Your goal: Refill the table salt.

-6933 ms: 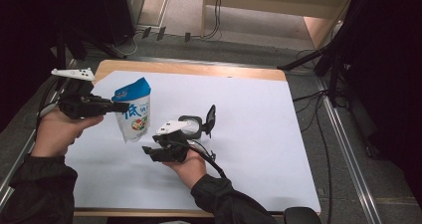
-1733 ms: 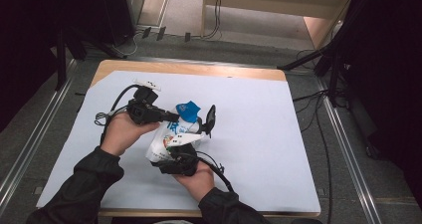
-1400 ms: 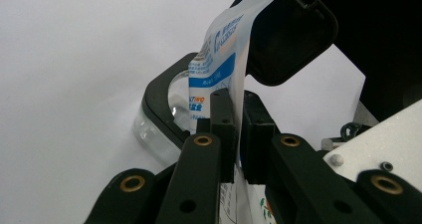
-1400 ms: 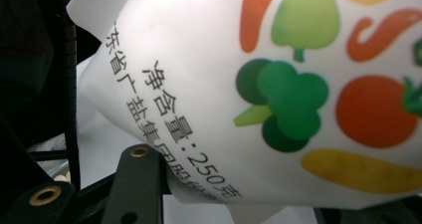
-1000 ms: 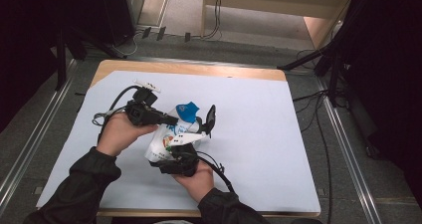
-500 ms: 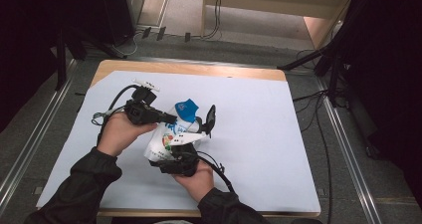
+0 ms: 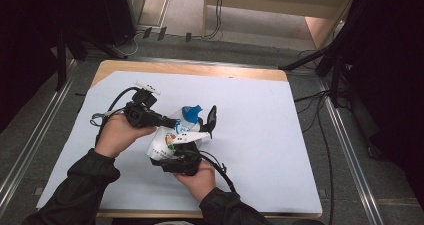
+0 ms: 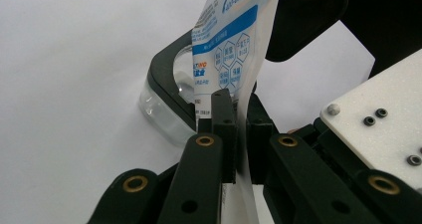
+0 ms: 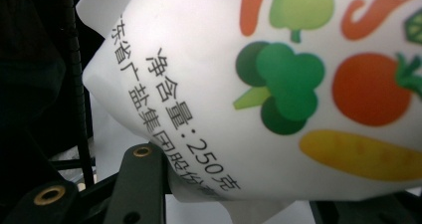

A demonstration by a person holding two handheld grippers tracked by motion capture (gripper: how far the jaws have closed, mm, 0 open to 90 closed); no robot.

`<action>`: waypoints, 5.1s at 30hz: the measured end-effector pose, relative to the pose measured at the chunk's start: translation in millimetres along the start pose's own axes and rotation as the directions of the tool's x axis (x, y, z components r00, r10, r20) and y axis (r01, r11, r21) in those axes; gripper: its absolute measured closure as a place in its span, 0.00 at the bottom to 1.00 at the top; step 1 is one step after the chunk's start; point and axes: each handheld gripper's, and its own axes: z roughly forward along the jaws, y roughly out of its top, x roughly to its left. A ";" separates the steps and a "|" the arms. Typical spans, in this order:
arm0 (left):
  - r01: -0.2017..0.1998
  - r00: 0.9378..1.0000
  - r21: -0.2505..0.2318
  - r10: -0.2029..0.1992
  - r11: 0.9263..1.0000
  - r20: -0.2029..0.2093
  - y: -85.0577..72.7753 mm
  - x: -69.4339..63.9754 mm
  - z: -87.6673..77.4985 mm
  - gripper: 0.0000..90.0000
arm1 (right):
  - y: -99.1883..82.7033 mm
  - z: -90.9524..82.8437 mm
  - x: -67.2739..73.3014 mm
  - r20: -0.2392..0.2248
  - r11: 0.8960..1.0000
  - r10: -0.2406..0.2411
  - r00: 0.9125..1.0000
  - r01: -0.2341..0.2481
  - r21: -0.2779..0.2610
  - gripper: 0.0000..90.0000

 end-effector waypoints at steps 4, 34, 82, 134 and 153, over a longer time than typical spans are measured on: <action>0.003 1.000 -0.016 -0.003 1.000 -0.004 0.2 0.0 -0.9 1.00 | 2.3 1.4 0.7 -0.010 1.000 -0.005 1.000 0.005 0.006 0.60; 0.001 1.000 -0.048 -0.002 0.999 -0.031 0.5 -4.1 1.0 1.00 | 7.0 3.4 5.0 -0.005 1.000 0.021 1.000 -0.021 0.001 0.61; 0.016 0.999 -0.077 -0.019 0.997 -0.038 0.2 -6.2 -2.9 1.00 | 11.5 4.2 12.2 0.009 0.999 0.036 0.999 -0.036 -0.012 0.64; 0.039 0.998 -0.084 -0.042 0.996 -0.039 -4.8 -5.3 -8.5 1.00 | 15.7 1.2 9.5 0.001 0.999 0.033 0.999 -0.033 -0.021 0.69; 0.035 0.999 -0.065 -0.038 0.997 -0.033 -5.8 -4.9 -11.0 0.99 | 16.1 -0.1 6.8 -0.015 0.997 0.069 0.998 -0.069 -0.027 0.69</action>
